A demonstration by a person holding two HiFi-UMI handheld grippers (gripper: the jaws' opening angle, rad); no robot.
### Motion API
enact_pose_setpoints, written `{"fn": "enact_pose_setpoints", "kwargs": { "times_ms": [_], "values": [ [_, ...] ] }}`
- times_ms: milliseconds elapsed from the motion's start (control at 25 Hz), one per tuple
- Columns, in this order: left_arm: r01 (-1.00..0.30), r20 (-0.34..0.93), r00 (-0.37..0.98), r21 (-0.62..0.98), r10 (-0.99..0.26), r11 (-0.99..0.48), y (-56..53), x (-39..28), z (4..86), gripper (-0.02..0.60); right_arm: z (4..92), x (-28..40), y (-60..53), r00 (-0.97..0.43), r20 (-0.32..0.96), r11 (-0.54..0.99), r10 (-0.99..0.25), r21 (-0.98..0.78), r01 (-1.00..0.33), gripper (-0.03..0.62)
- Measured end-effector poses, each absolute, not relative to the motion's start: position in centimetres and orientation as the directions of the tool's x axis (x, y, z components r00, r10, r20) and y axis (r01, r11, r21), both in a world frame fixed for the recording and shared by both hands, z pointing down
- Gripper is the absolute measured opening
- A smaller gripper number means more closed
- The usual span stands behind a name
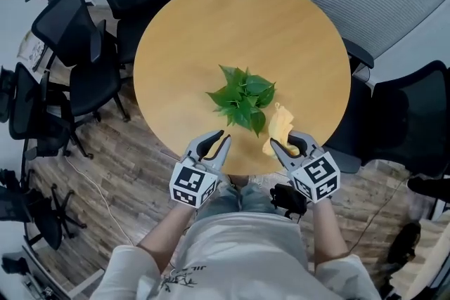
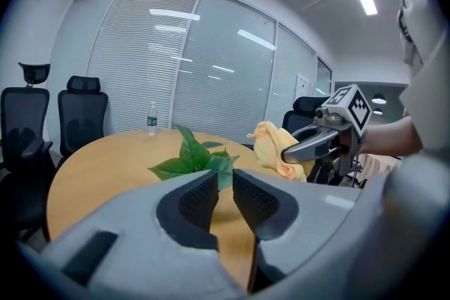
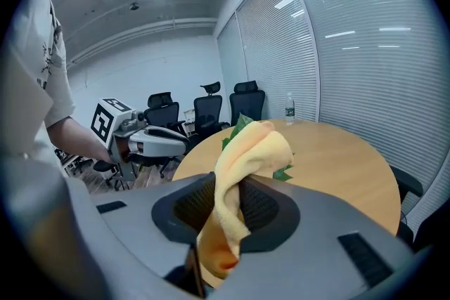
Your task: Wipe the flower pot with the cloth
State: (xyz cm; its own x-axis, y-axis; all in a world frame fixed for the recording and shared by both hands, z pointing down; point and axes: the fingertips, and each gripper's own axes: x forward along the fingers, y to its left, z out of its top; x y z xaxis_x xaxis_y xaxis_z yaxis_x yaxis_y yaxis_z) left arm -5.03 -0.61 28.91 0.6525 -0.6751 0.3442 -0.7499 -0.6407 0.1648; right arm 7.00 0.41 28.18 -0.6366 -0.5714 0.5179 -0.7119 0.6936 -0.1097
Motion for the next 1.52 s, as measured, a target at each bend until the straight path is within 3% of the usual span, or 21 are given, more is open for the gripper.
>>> {"fn": "enact_pose_setpoints", "kwargs": {
  "times_ms": [280, 1520],
  "values": [
    [-0.750, 0.334, 0.652, 0.157, -0.681, -0.642, -0.7, -4.7, 26.2, 0.011, 24.9, 6.1, 0.6, -0.645, 0.492, 0.703, -0.585, -0.088, -0.705, 0.084],
    [-0.764, 0.289, 0.640, 0.136, -0.712, -0.631, -1.0, -4.7, 22.4, 0.011, 22.2, 3.3, 2.0, -0.704, 0.426, 0.739, -0.568, -0.111, -0.664, 0.083]
  ]
}}
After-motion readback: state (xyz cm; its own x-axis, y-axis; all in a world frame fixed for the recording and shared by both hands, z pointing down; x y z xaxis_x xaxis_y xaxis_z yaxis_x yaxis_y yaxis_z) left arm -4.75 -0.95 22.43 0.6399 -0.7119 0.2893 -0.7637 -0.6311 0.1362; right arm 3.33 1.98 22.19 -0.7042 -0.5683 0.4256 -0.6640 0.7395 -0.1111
